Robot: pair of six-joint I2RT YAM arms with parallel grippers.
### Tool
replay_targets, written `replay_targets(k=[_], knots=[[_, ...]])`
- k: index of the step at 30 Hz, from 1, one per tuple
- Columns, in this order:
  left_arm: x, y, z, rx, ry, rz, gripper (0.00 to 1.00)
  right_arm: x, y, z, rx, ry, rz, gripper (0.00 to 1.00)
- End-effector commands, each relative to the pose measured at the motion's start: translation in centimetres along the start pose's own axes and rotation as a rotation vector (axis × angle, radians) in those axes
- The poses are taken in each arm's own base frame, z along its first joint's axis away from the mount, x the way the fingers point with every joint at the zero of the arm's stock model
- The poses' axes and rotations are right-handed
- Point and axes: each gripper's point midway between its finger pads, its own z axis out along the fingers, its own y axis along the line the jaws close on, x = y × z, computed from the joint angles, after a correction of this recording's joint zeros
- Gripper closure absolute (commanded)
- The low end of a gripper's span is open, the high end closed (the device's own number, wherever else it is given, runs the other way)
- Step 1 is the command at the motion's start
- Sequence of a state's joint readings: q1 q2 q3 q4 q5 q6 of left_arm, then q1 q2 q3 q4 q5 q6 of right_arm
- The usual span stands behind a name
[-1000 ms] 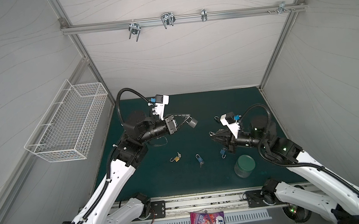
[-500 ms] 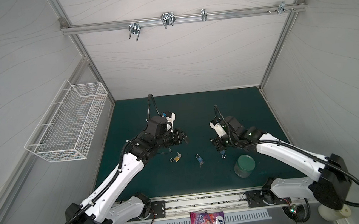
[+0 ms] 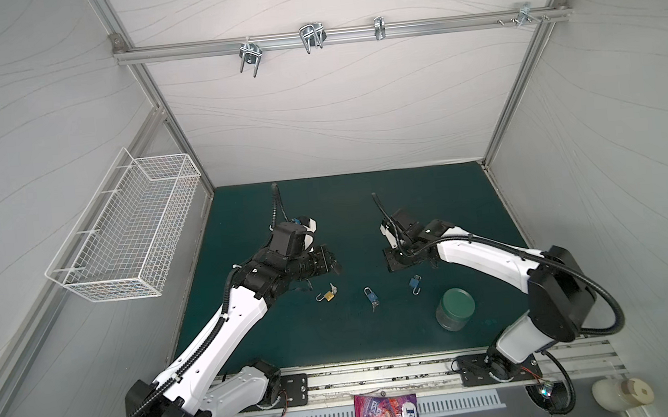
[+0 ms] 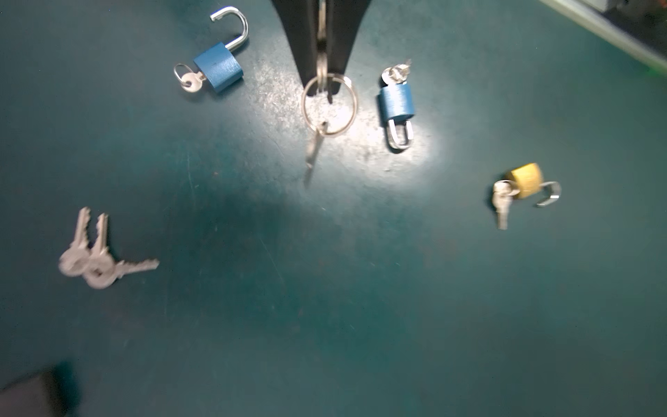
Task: Lock with the key
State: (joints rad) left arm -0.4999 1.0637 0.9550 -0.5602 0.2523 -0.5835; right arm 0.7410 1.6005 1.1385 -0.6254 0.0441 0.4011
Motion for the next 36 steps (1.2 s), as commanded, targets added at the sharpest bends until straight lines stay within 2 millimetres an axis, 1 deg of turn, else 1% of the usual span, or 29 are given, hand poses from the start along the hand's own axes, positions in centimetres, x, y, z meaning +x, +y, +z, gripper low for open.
replay_targets(k=[1,7,16,26,36], knots=[[-0.4,-0.8,-1.3,0.028,-0.027,0.011,1.00,0.8,-0.6,0.6,0.029,0.074,0.039,1.00],[0.4,-0.4,-1.3,0.018,-0.006,0.011,1.00,0.5,-2.1,2.6,0.073,0.149,0.090,1.00],[0.5,-0.4,-1.3,0.025,-0.004,0.006,1.00,-0.4,-4.1,4.6,0.104,0.201,0.120,1.00],[0.4,-0.6,-1.1,0.033,-0.001,0.006,1.00,-2.0,-5.4,6.0,0.133,0.210,0.133,1.00],[0.5,-0.5,-1.1,0.033,0.001,0.007,1.00,-3.4,-6.0,7.1,0.155,0.212,0.127,0.99]])
